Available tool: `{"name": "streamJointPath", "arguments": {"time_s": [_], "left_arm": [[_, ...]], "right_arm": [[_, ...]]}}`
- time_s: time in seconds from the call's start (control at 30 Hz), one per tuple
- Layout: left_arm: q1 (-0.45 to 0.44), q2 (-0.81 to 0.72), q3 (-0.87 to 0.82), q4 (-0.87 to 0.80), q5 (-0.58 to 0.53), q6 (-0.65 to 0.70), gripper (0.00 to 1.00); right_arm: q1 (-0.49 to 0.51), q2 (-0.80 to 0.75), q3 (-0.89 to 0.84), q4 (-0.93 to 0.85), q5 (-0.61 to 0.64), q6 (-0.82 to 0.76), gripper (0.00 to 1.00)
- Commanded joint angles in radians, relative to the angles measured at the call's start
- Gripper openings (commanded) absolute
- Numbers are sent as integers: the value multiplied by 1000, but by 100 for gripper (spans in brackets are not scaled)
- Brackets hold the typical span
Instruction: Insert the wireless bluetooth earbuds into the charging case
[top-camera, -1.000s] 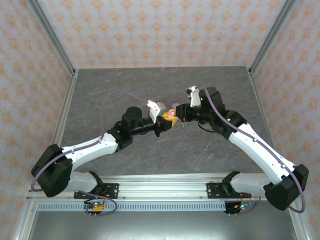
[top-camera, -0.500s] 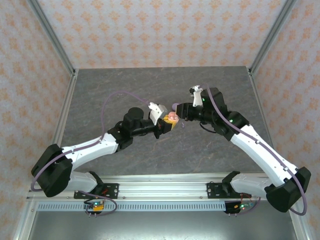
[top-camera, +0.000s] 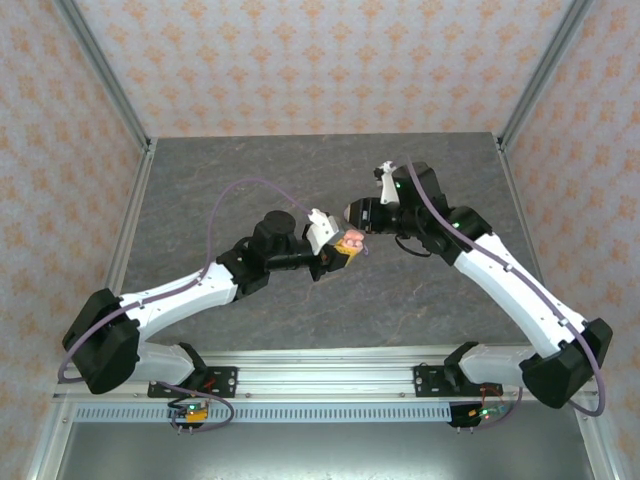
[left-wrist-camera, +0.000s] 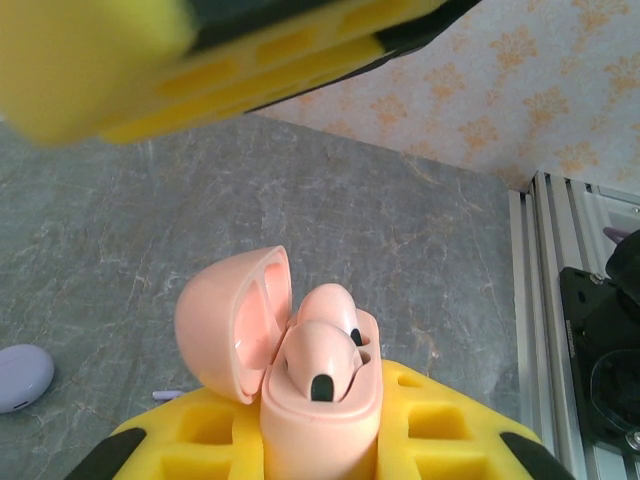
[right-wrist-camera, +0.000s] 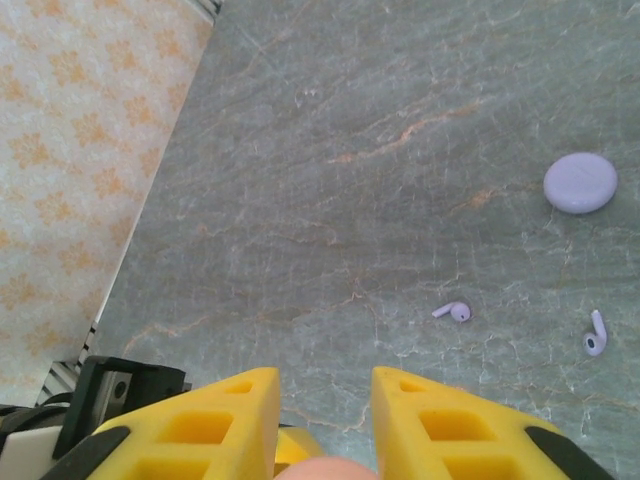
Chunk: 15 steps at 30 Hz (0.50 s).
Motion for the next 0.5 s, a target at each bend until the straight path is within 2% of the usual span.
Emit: {"name": "streamJointPath", "arguments": {"time_s": [0.0,0.47], "left_arm": [[-7,-33,39,-29,13,39,6],[-8,-27,51,-45,-12,37,5]], "right_arm": [[5,20,37,-71,-25,4,31],[5,82,57,-121,-83,-11,30]]}}
